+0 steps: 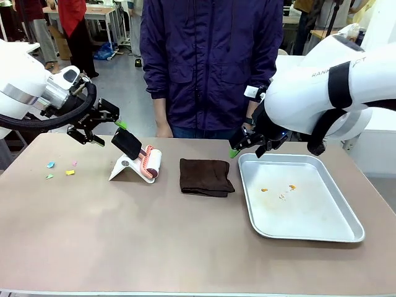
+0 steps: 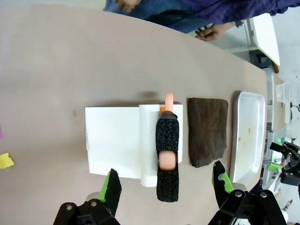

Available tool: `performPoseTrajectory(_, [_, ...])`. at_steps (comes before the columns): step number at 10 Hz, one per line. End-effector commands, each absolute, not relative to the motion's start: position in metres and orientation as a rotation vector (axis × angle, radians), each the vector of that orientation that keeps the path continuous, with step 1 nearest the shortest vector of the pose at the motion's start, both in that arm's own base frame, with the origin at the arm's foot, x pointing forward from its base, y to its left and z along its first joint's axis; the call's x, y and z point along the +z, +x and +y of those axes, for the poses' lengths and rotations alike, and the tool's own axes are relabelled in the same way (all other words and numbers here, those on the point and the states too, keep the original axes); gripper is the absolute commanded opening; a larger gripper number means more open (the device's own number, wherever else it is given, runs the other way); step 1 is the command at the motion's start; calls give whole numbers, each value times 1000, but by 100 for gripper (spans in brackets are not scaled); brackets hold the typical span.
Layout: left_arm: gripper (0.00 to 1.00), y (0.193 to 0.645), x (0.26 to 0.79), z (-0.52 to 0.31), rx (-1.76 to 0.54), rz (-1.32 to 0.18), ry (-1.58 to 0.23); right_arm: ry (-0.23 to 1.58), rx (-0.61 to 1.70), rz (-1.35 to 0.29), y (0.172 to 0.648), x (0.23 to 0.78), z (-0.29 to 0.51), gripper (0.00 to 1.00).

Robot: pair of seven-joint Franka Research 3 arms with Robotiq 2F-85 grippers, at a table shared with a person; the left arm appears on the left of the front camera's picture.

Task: Clean the surface of the table.
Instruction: Hold the Lint Roller with your left hand and the towel with your right hand.

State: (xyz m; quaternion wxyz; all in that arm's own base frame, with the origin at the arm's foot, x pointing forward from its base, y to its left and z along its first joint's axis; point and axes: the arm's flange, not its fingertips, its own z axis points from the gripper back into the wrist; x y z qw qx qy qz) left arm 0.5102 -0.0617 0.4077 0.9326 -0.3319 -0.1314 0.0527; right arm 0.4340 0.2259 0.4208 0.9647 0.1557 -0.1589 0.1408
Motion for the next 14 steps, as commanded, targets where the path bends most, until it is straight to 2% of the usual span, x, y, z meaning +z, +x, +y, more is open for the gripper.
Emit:
performPoseTrajectory(1, [100, 510, 407, -63, 104, -262, -682, 314, 281, -322, 435, 421, 224, 100])
performPoseTrajectory(2, [100, 506, 404, -76, 54, -254, -711, 272, 238, -243, 444, 417, 230, 100])
performPoseTrajectory(3, [100, 512, 399, -84, 52, -270, -673, 325, 225, -189, 461, 409, 243, 100])
performPoseTrajectory(5, [100, 518, 394, -86, 17, -261, -695, 278, 130, -135, 488, 386, 269, 100])
performPoseTrajectory(7, [100, 521, 391, -88, -4, -255, -688, 219, 0, -142, 507, 366, 288, 100])
performPoseTrajectory(10, [100, 527, 387, -88, 13, -259, -687, 228, -22, -127, 530, 338, 306, 100])
performPoseTrajectory(14, [100, 527, 384, -80, 26, -263, -690, 145, -81, -90, 542, 312, 317, 100])
